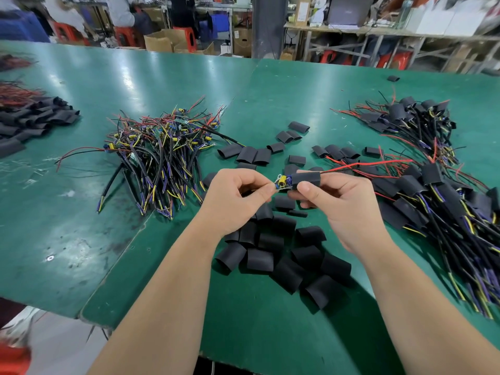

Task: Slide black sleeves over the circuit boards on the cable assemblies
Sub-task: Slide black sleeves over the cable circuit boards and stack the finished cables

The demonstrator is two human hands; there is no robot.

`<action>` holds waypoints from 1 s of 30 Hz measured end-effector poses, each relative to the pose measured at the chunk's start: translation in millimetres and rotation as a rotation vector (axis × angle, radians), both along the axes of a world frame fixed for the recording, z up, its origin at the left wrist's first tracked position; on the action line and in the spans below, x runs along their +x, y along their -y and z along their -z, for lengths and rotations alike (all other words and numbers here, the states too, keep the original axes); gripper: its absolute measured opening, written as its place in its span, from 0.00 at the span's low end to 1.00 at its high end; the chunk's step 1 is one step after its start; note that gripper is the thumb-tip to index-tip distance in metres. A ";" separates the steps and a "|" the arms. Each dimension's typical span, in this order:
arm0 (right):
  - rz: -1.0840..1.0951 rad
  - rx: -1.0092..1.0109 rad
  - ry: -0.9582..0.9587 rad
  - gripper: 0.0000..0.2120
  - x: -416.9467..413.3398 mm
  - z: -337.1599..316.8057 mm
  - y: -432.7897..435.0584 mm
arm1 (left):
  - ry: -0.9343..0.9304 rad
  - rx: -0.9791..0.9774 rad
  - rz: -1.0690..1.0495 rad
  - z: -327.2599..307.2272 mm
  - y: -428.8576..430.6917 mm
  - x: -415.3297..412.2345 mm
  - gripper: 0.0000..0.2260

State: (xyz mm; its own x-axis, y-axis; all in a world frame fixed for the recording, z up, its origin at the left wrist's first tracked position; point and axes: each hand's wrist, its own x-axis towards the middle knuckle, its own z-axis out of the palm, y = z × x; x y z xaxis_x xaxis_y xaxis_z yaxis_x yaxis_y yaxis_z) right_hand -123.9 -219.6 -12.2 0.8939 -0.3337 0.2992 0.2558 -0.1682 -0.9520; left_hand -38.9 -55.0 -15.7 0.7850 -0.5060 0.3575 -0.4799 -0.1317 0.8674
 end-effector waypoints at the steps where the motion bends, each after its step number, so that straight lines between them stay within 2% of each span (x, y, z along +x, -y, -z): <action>1: 0.027 -0.049 -0.005 0.10 0.3 0.4 -0.5 | 0.013 0.008 0.000 0.6 1.0 -0.3 0.07; 4: 0.056 -0.195 -0.046 0.09 0.2 0.4 -4.3 | 0.045 0.024 -0.023 2.4 3.3 -0.6 0.07; 6: 0.024 -0.225 -0.089 0.16 -1.4 2.0 -7.3 | 0.054 0.009 -0.041 3.1 2.6 0.0 0.08; 8: 0.002 -0.098 -0.071 0.12 0.1 1.2 -11.1 | 0.039 -0.023 -0.049 3.1 1.8 0.3 0.09; 12: 0.004 0.265 0.011 0.15 3.2 -1.8 -9.7 | -0.028 -0.078 -0.043 3.4 5.3 -2.7 0.08; 16: -0.014 0.287 0.016 0.13 2.3 -0.8 -6.4 | -0.095 -0.143 -0.010 2.8 8.1 -5.0 0.12; 23: -0.100 0.482 0.041 0.10 4.7 -1.8 -5.6 | -0.089 -0.219 0.020 -0.8 8.0 -3.9 0.05; 26: -0.150 0.492 0.033 0.14 3.6 -2.5 -4.5 | -0.190 -0.225 0.038 -1.7 7.5 -2.5 0.05; 30: -0.186 0.428 0.008 0.14 1.9 -4.1 -3.0 | -0.336 -0.197 0.022 -0.9 5.4 0.3 0.05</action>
